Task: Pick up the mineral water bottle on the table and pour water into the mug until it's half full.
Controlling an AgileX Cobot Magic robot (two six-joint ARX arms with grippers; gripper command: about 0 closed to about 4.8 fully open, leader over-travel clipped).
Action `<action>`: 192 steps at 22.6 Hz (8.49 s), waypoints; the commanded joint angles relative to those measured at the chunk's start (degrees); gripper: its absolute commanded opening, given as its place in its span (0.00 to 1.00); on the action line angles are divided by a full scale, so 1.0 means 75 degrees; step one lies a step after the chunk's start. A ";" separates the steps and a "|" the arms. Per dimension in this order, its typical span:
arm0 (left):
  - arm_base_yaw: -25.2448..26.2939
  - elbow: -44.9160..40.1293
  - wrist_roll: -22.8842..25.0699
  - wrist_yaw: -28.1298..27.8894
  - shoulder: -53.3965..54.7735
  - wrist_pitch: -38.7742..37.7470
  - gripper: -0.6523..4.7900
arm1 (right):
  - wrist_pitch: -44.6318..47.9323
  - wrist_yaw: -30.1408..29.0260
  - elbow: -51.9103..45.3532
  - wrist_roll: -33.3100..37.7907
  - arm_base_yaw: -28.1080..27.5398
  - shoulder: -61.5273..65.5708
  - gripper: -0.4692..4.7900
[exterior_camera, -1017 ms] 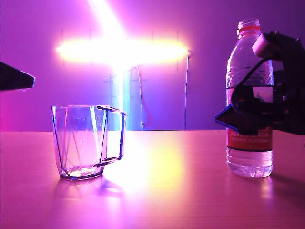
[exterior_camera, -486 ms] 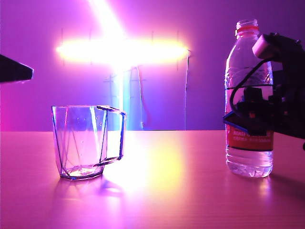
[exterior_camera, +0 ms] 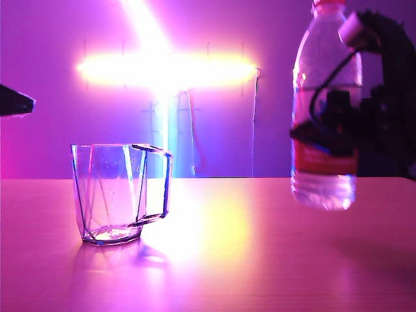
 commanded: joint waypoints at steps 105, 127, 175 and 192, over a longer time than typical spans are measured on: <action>0.1011 0.0032 -0.0020 0.0035 -0.0152 0.0093 0.12 | -0.5301 0.3675 0.5217 -1.1051 0.1909 0.1454 0.50; 0.1011 0.0032 -0.0020 0.0035 -0.0152 0.0093 0.12 | -0.4992 0.3987 0.5217 -1.1252 0.1906 0.1443 0.50; 0.1011 0.0032 -0.0020 0.0035 -0.0152 0.0093 0.12 | -0.6152 0.2130 0.4905 -0.3809 0.1874 0.0146 0.50; 0.1011 0.0032 -0.0020 0.0035 -0.0152 0.0090 0.12 | -0.2430 0.0664 0.1719 0.0685 0.0385 -0.0111 0.50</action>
